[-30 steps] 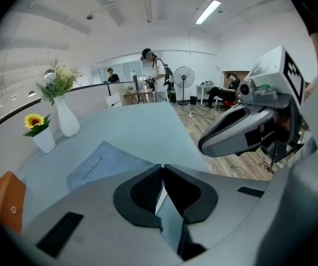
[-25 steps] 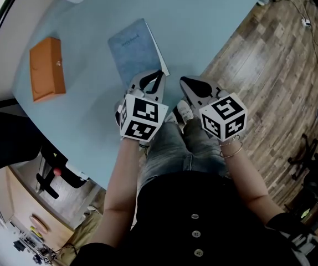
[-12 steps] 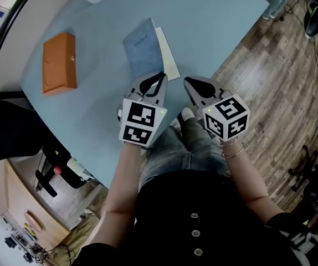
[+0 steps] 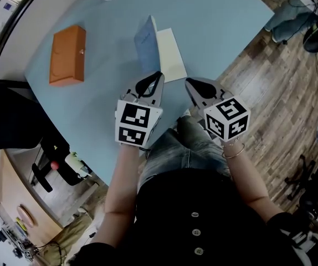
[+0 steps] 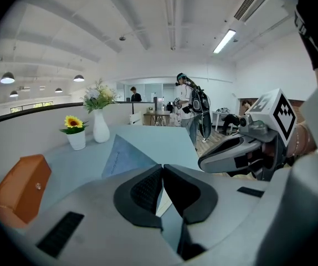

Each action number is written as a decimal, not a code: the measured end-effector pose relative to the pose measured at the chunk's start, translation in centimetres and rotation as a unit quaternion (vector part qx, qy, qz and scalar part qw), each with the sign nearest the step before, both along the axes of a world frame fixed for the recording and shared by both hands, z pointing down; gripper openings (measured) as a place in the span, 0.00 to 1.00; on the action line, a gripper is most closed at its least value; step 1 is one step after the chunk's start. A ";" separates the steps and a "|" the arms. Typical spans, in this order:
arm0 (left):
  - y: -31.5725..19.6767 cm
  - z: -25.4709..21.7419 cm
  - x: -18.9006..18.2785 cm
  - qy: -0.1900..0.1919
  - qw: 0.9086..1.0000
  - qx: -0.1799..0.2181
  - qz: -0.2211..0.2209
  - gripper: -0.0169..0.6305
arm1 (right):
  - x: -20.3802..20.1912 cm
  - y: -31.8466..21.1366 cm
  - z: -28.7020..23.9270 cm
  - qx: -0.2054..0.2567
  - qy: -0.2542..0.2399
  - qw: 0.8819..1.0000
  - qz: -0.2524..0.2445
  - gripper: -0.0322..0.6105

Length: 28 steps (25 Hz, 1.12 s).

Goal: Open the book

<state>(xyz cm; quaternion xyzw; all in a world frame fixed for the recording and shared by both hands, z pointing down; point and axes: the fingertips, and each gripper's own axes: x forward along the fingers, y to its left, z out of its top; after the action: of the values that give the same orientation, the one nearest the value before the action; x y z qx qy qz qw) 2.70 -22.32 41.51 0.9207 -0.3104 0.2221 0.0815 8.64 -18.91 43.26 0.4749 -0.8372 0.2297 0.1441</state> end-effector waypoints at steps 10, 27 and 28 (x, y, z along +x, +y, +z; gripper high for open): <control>0.1 -0.7 -1.7 0.006 0.999 0.001 -0.035 0.05 | -1.5 -1.2 -1.0 0.011 0.006 0.999 -0.035 0.05; -0.3 -1.0 -5.5 0.051 0.994 -0.010 -0.100 0.05 | -5.1 -3.3 -2.0 0.020 0.012 0.995 -0.093 0.05; -0.2 -0.9 -5.6 0.056 0.993 -0.013 -0.103 0.05 | -5.2 -3.4 -2.1 0.020 0.013 0.995 -0.096 0.05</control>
<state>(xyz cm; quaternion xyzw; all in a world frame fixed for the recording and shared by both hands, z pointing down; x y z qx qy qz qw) -2.95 -22.55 40.56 0.8936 -0.3960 0.1644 0.1332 3.42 -22.28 41.20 0.3979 -0.8814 0.1921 0.1671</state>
